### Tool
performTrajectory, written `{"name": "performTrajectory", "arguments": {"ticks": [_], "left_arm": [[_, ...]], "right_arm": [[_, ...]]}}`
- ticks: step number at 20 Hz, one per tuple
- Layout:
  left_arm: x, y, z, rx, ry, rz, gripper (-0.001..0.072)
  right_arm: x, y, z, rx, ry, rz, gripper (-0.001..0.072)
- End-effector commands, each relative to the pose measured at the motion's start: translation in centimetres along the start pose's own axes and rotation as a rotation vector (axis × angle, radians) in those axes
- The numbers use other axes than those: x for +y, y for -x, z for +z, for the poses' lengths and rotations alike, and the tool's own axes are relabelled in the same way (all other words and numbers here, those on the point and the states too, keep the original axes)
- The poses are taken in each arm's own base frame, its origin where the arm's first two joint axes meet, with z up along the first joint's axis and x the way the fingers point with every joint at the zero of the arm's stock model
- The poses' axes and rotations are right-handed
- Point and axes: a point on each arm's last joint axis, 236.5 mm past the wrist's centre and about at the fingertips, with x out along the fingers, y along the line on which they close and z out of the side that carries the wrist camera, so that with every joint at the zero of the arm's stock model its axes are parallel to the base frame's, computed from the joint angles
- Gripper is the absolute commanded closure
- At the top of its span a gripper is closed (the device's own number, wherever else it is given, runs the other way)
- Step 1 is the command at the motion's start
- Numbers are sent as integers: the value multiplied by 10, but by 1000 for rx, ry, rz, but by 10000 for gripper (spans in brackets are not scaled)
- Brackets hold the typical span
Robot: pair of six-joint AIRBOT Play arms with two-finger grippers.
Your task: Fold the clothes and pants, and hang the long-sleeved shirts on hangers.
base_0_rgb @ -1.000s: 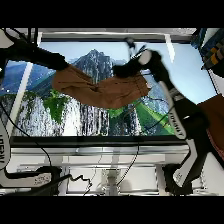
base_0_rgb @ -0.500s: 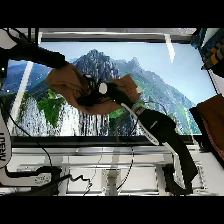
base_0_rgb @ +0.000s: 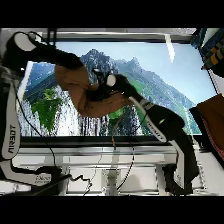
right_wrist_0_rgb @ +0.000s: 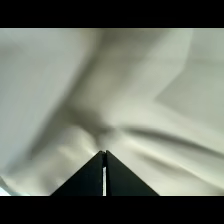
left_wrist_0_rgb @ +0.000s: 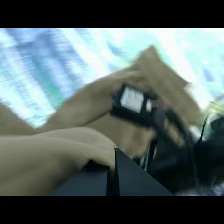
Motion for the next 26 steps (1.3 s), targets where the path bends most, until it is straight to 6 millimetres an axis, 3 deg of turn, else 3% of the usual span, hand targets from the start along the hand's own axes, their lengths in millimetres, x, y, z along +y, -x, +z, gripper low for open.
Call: {"name": "performTrajectory", "arguments": {"ticks": [1, 4, 7, 9, 11, 12, 13, 14, 15, 16, 18, 19, 20, 22, 23, 24, 25, 26], "left_arm": [[-45, -48, -1, 6, -69, -117, 695], [-88, -106, -5, 0, -109, -158, 695], [-135, -160, 2, -95, -193, -162, 696], [-153, -189, 12, -187, -202, -136, 695], [-161, -210, 14, -243, -207, -111, 657], [-162, -216, 11, -242, -217, -104, 441], [-159, -219, 8, -235, -232, -92, 125], [-156, -219, 6, -221, -234, -87, 56], [-150, -215, 5, -204, -234, -81, 56], [-142, -210, 4, -183, -239, -75, 57], [-122, -190, 4, -137, -248, -61, 59], [-110, -176, 5, -118, -246, -52, 60], [-97, -161, 7, -103, -234, -45, 59], [-71, -131, 14, -96, -202, -23, 62], [-57, -117, 17, -96, -160, -9, 65], [-42, -104, 19, -96, -108, 5, 65], [-29, -95, 20, -94, -59, 18, 65], [-16, -89, 19, -91, -12, 29, 65]], "right_arm": [[-82, 97, -13, 69, 50, -218, 681], [-130, 207, 15, -153, -35, -305, 681], [-169, 296, 20, -329, -124, -366, 681], [-191, 329, 12, -374, -175, -395, 681], [-213, 345, 5, -394, -224, -416, 681], [-222, 348, 3, -396, -241, -422, 675], [-231, 349, 1, -396, -258, -428, 611], [-241, 349, -1, -393, -271, -435, 465], [-251, 347, -3, -384, -280, -449, 312], [-263, 343, -5, -370, -295, -459, 286], [-285, 331, -11, -332, -313, -469, 324], [-294, 320, -14, -299, -306, -463, 377], [-298, 306, -16, -269, -296, -437, 382], [-281, 260, -13, -217, -217, -259, 376], [-263, 233, -11, -195, -164, -135, 301], [-248, 212, -11, -175, -117, -55, 115], [-242, 194, -14, -149, -89, -25, 9], [-240, 177, -15, -119, -63, -31, 9]]}}
